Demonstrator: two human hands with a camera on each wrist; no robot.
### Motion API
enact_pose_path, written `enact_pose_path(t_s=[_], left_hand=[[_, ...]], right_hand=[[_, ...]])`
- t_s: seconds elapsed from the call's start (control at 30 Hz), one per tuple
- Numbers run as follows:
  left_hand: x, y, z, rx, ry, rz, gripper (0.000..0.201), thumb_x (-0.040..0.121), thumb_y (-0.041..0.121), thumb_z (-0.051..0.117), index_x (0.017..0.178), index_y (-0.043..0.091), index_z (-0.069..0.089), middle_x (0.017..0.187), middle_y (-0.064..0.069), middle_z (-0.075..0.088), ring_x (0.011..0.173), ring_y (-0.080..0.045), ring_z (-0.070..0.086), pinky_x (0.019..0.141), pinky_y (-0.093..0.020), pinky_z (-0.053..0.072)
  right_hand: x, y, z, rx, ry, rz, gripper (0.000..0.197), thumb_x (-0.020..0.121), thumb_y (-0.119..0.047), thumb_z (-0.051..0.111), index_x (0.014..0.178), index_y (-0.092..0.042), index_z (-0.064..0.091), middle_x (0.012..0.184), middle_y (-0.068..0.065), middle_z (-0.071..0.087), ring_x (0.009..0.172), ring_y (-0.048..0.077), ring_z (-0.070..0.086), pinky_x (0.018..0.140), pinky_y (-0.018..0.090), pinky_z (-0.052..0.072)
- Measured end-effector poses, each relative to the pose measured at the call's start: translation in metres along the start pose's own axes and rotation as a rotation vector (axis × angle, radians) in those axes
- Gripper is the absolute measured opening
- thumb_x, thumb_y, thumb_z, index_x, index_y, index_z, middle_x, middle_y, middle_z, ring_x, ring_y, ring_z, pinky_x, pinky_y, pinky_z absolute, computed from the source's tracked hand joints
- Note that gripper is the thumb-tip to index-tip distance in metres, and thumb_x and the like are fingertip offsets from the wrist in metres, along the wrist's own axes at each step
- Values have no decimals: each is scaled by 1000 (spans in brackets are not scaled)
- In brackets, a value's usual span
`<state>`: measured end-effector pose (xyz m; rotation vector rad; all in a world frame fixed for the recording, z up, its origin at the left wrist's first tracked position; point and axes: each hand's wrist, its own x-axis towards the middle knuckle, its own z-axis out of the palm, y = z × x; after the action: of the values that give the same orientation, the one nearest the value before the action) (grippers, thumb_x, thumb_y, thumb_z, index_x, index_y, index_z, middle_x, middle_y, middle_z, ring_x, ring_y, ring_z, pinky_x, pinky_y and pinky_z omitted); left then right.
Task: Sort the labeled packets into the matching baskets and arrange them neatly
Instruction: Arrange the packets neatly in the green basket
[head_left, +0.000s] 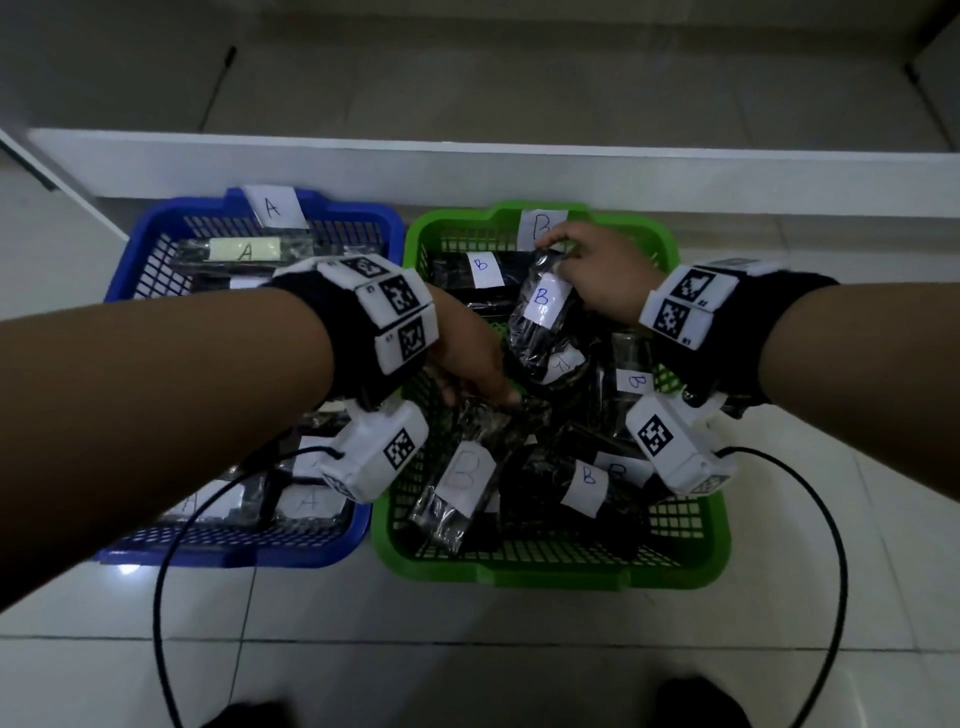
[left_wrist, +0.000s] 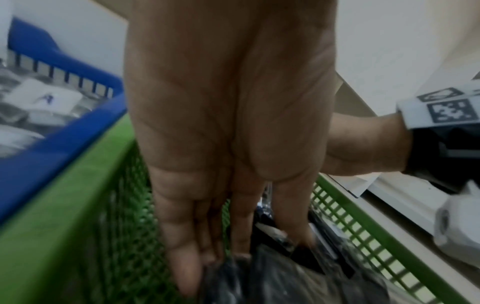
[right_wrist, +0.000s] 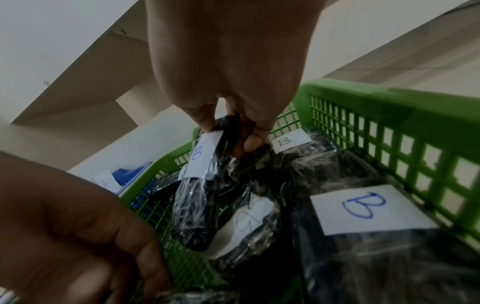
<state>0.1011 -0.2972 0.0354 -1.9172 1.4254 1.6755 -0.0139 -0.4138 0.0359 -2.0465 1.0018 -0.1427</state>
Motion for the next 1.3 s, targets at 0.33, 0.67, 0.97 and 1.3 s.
enact_pose_path(t_s=[0.33,0.67,0.97,1.3], left_hand=[[-22,-13,-6,-50,-38,84,49,82,6,69,126,13,49,102,1,56,82,-8,57,63,-11,50],[-24,-12,-9,-78,-30,175,34,84,3,66,115,16,59,118,-13,63,70,1,63,60,-10,51],[-19,-14,-4,1,-1,144,16,83,12,69,98,14,64,91,1,63,71,-3,59,54,-6,46],[-40,-20,-68,-18,291,9,4,91,8,57,92,4,57,80,-9,60,53,-5,60,45,-12,47]], right_hand=[[-12,-12,26,135,-180,-16,18,86,-9,63,88,-19,48,86,10,62,79,36,65,70,46,57],[-12,-17,39,-274,-536,-103,36,88,-3,57,121,-18,63,116,5,66,98,19,61,85,32,50],[-8,-26,36,-134,-557,-28,38,90,6,40,122,-5,56,105,10,66,82,13,59,67,16,46],[-22,-26,31,-425,-922,-48,25,86,-31,64,106,-16,67,98,-3,65,93,16,58,84,28,44]])
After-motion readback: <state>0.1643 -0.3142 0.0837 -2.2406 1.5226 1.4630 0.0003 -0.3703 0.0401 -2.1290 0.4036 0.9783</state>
